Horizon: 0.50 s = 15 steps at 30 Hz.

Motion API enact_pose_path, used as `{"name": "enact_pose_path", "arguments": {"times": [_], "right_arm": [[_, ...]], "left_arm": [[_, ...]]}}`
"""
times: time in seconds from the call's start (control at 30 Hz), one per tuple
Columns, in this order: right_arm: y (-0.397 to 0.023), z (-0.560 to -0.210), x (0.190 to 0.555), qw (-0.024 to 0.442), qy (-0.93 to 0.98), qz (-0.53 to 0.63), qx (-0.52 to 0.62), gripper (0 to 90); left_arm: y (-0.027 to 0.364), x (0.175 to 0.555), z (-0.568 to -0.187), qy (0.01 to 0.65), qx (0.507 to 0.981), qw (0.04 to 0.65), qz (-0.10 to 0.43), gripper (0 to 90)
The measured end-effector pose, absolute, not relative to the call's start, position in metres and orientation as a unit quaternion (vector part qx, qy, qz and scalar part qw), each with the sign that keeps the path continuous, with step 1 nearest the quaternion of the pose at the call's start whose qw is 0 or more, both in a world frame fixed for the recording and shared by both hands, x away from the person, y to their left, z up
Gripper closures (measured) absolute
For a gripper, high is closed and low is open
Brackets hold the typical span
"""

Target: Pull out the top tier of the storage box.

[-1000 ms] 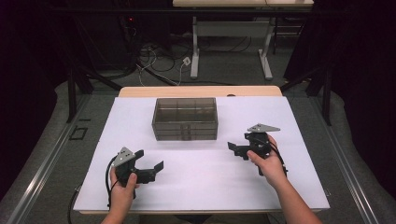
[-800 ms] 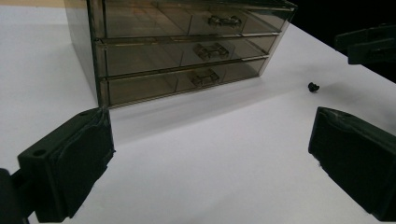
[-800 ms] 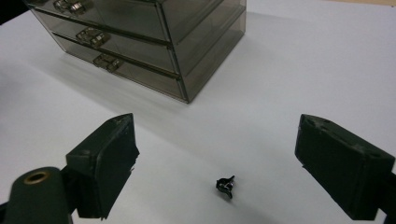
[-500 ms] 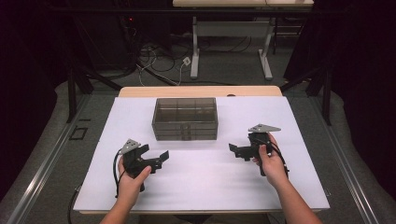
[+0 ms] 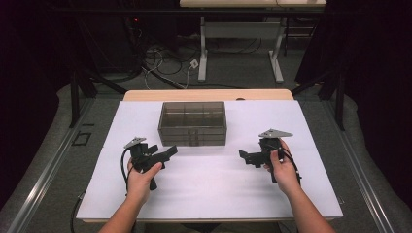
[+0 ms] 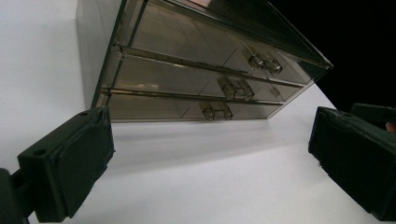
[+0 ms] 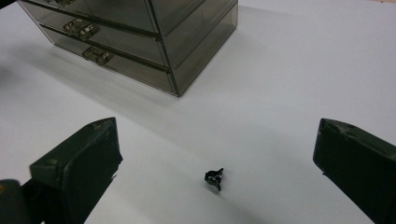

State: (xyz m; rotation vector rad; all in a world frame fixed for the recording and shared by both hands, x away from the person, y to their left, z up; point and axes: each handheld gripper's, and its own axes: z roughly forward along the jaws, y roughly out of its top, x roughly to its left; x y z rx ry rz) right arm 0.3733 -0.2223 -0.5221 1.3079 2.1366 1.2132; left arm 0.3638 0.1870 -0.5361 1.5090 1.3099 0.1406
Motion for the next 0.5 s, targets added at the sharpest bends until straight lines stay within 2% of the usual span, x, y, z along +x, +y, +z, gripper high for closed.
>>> {"name": "enact_pose_path", "arguments": {"times": [0.2, 0.23, 0.43, 0.47, 0.5], "right_arm": [[-0.223, -0.522, 0.373, 0.178, 0.753, 0.431, 0.465, 0.4], [-0.224, -0.522, 0.374, 0.179, 0.752, 0.430, 0.465, 0.6], [-0.224, -0.522, 0.374, 0.180, 0.752, 0.430, 0.466, 0.6], [-0.224, -0.521, 0.373, 0.180, 0.752, 0.431, 0.465, 0.6], [-0.224, -0.521, 0.373, 0.180, 0.752, 0.431, 0.465, 0.6]], "left_arm": [[0.177, 0.370, -0.528, 0.552, 0.636, 0.537, 0.052, 3.1], [0.172, 0.372, -0.525, 0.547, 0.639, 0.538, 0.050, 9.6], [0.160, 0.374, -0.516, 0.537, 0.649, 0.536, 0.048, 11.3], [0.156, 0.376, -0.513, 0.535, 0.650, 0.537, 0.051, 15.7], [0.156, 0.376, -0.513, 0.535, 0.650, 0.537, 0.051, 15.8]]}}
